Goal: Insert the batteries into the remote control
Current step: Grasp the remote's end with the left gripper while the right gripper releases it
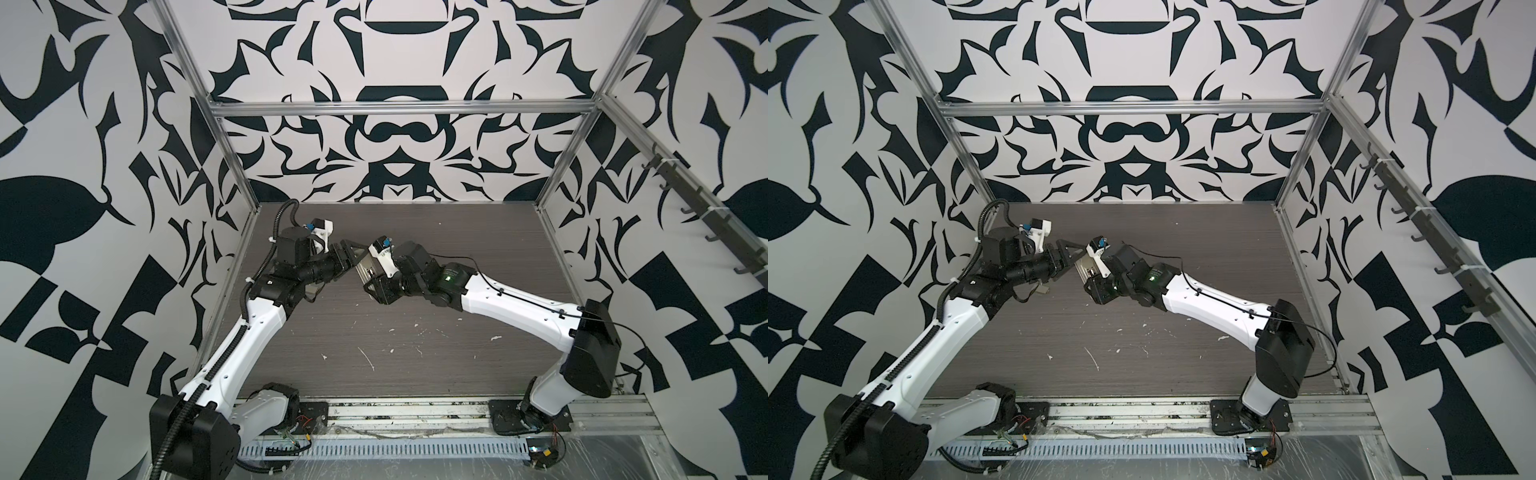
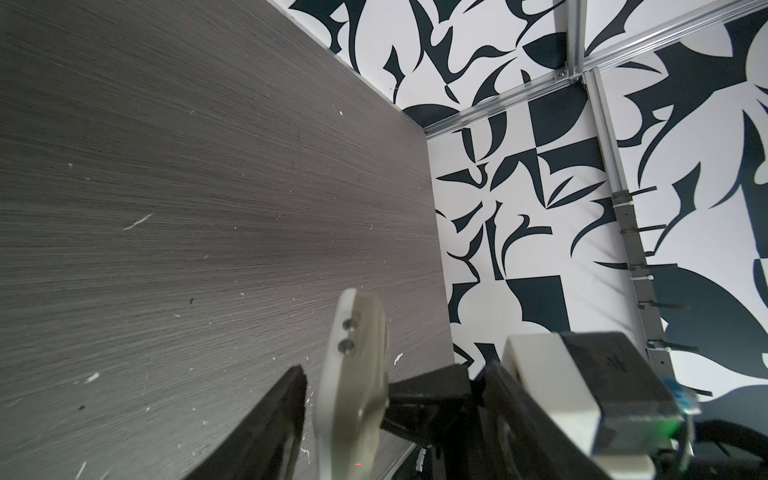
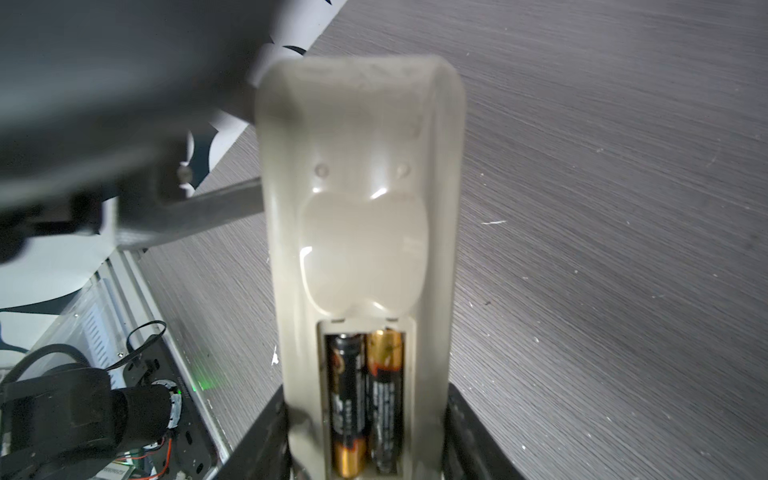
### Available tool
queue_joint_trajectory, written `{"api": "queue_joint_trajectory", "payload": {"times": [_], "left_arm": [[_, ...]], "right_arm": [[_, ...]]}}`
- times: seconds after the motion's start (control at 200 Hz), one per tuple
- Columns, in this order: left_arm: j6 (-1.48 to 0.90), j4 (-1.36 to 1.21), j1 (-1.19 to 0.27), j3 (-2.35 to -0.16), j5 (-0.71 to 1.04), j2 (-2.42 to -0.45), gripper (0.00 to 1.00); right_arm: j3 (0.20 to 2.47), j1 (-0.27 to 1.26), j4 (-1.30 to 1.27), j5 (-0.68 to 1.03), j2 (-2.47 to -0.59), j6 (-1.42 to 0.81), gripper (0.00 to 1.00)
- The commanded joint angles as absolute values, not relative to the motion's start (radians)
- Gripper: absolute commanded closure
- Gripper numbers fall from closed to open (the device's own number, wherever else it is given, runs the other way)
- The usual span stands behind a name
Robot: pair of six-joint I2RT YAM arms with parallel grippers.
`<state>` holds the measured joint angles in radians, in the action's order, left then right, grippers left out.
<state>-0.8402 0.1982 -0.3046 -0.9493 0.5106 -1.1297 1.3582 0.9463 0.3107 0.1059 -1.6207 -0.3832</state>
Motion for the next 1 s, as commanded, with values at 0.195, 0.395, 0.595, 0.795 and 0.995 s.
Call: {"api": "queue_joint_trajectory", "payload": {"times": [0.195,0.395,0.595,0.795,0.995], "left_arm": [[-0.827,0.169,-0.315,-0.921,0.464,-1.134,0.42],[-0.815,0.194,-0.315,-0.908,0.427,-1.123,0.7],[-0.778,0.277,-0.315,-0.914,0.349,-1.098,0.91],[-0.709,0.458,-0.313,-0.968,0.21,-1.103,1.0],[-0.692,0.523,-0.296,-0.955,0.144,-1.058,1.0]], "right_arm": [[1.448,0.968,0.262,0.132,-1.636,-0.382,0.99],[1.466,0.977,0.265,0.138,-1.655,-0.379,0.99],[1.488,0.979,0.268,0.15,-1.67,-0.372,0.89],[1.537,0.979,0.322,0.168,-1.687,-0.306,0.42],[1.534,0.974,0.35,0.15,-1.654,-0.259,0.26]]}}
